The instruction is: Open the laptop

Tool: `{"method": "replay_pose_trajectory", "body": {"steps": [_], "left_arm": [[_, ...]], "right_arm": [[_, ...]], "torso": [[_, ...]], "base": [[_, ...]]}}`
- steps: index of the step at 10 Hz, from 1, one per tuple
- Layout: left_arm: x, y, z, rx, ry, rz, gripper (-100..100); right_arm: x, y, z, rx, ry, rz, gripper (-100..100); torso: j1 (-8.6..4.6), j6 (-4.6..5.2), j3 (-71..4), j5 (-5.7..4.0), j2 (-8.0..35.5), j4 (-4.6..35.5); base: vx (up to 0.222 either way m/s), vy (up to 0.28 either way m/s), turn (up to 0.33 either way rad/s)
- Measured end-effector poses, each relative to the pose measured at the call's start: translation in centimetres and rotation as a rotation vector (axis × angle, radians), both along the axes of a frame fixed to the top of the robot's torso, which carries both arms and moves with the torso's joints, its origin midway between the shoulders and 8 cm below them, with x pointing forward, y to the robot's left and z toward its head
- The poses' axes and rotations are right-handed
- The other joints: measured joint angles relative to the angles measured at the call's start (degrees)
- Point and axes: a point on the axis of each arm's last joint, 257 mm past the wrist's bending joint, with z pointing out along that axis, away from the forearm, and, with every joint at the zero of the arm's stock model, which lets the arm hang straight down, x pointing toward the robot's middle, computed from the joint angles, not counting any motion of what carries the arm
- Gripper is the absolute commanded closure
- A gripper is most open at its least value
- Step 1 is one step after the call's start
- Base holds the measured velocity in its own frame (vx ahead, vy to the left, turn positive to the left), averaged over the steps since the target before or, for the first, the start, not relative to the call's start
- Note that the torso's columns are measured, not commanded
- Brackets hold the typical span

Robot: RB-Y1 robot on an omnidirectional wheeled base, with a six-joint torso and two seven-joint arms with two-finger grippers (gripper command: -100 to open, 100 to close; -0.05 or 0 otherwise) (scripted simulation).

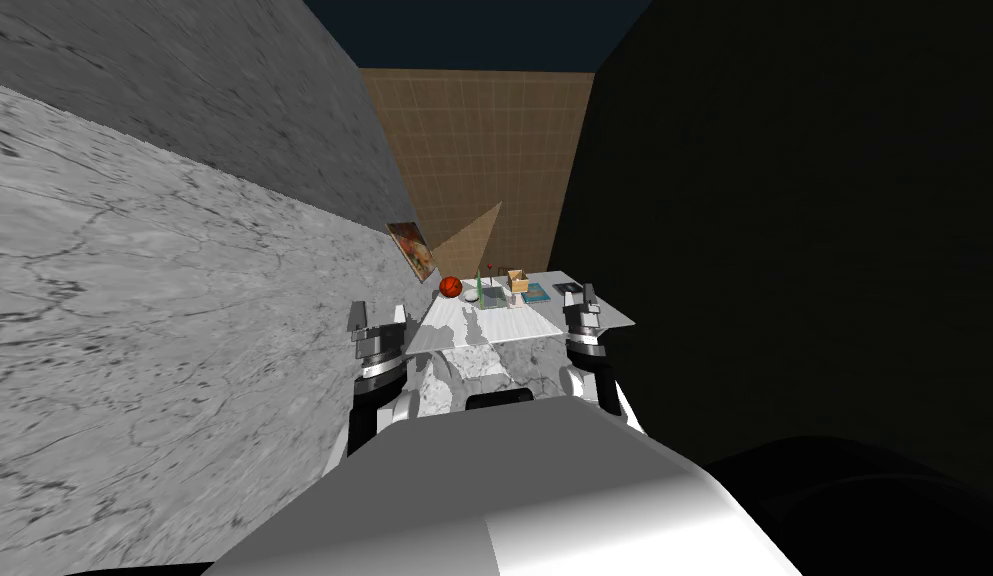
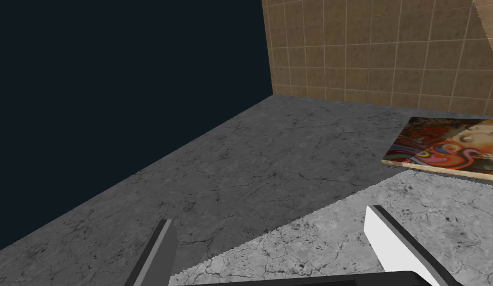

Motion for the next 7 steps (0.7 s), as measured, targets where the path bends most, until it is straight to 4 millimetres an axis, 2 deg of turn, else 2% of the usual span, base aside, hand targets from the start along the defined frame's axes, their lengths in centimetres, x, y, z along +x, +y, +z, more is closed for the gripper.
{"method": "replay_pose_trajectory", "body": {"steps": [2, 7], "left_arm": [[0.00, 0.00, 0.00, 0.000, 0.000, 0.000, 0], [-0.01, 0.00, 0.01, 0.000, 0.000, 0.000, 0]], "right_arm": [[0.00, 0.00, 0.00, 0.000, 0.000, 0.000, 0], [-0.01, 0.00, 0.02, 0.000, 0.000, 0.000, 0]], "torso": [[0.00, 0.00, -12.00, 0.00, 5.97, 6.00], [0.00, 0.00, -53.81, 0.00, 26.93, 26.91]], "base": [[0.000, 0.000, 0.000], [0.000, 0.000, 0.000]]}}
